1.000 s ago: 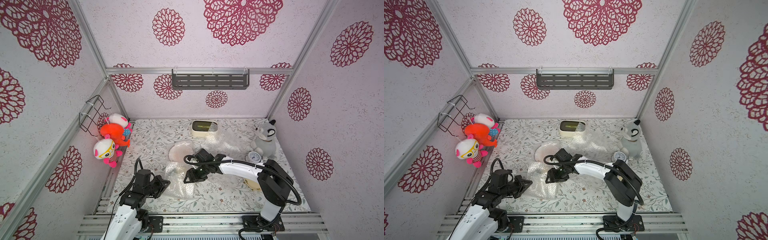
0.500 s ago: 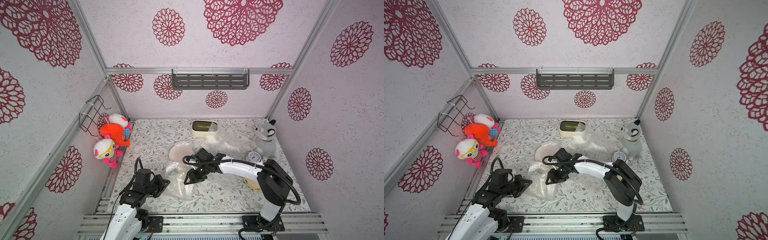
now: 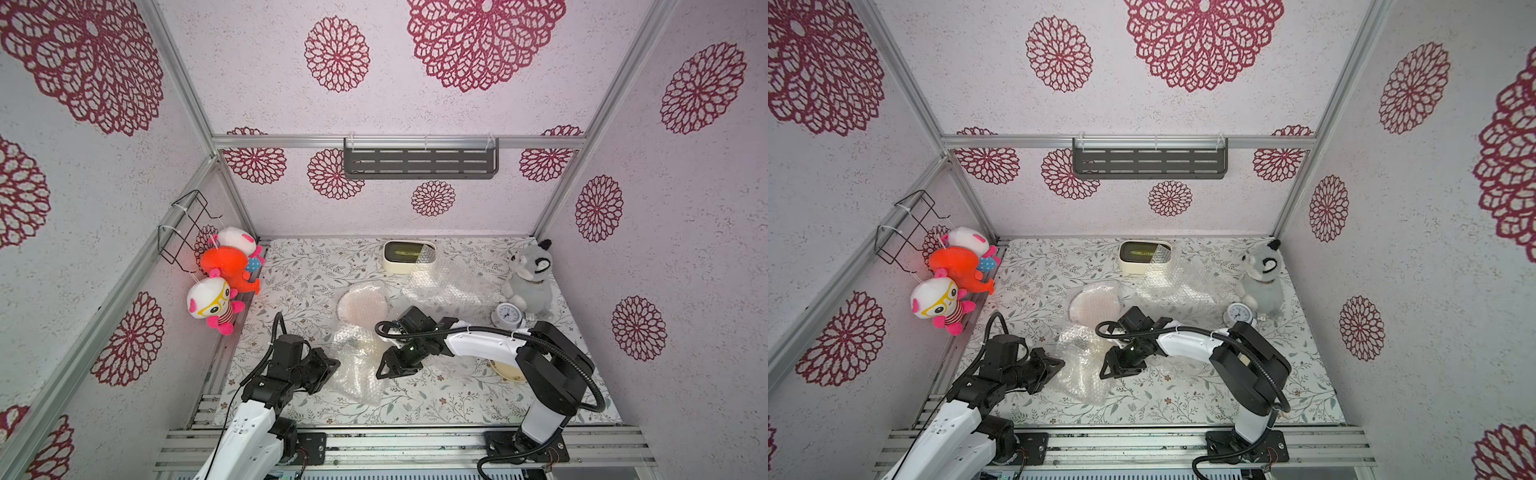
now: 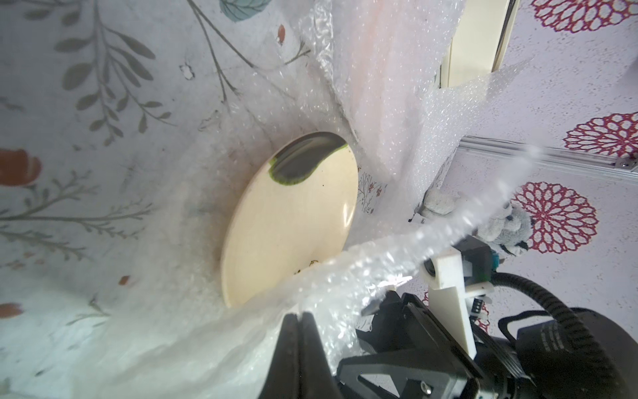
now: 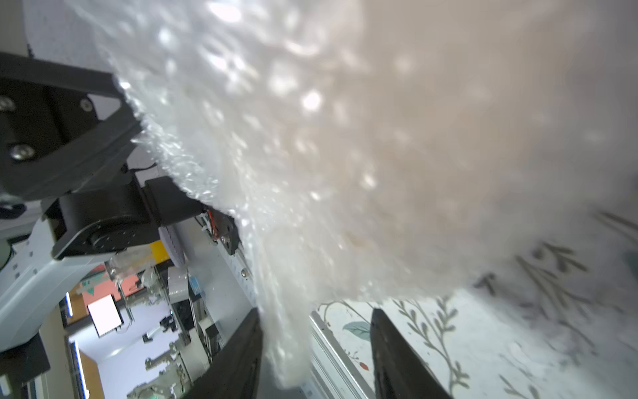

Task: Unpack dinner plates from bubble wrap
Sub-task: Unwrap the bubble wrap at the center of the board.

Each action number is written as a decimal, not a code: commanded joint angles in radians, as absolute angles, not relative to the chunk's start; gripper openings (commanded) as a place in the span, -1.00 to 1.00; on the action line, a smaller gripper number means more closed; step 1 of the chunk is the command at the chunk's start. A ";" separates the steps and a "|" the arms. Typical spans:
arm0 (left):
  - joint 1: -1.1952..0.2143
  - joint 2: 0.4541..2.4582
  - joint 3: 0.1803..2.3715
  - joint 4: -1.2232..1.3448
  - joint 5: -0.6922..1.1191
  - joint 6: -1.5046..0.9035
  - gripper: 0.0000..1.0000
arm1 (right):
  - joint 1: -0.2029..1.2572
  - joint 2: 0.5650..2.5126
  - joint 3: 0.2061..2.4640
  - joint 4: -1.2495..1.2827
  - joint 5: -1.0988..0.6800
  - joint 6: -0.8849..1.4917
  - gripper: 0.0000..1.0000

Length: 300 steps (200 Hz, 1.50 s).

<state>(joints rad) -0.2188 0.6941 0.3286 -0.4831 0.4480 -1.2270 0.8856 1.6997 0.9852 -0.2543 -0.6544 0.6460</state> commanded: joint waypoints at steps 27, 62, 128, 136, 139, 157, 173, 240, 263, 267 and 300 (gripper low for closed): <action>-0.206 0.713 0.353 -0.462 0.453 -1.206 -1.00 | 0.838 1.546 0.892 -0.084 -0.627 0.805 0.10; -0.205 0.714 0.363 -0.470 0.455 -1.200 -1.00 | 0.845 1.592 0.884 0.025 -0.709 0.869 0.10; -0.204 0.659 0.341 -0.494 0.446 -1.214 -1.00 | 0.885 1.662 0.946 -0.005 -0.749 0.847 0.02; -0.204 0.658 0.336 -0.493 0.444 -1.218 -1.00 | 0.892 1.667 0.952 -0.015 -0.754 0.841 0.02; -0.204 0.656 0.335 -0.489 0.444 -1.219 -1.00 | 0.893 1.668 0.954 -0.019 -0.754 0.838 0.02; -0.204 0.661 0.332 -0.473 0.445 -1.229 -1.00 | 0.901 1.676 0.959 -0.020 -0.756 0.833 0.01; -0.203 0.672 0.334 -0.464 0.446 -1.227 -1.00 | 0.911 1.693 0.970 -0.017 -0.763 0.832 -0.03; -0.204 0.722 0.362 -0.440 0.432 -1.229 -1.00 | 0.927 1.731 1.008 -0.082 -0.737 0.784 -0.28; -0.202 0.741 0.420 -0.509 0.426 -1.184 -0.65 | 0.928 1.744 1.043 -0.164 -0.674 0.724 -0.83; -0.202 0.745 0.439 -0.538 0.418 -1.168 -0.43 | 0.927 1.746 1.050 -0.175 -0.664 0.716 -0.92; -0.190 0.783 0.649 -0.823 0.305 -1.006 0.16 | 0.928 1.763 1.122 -0.284 -0.603 0.621 -1.00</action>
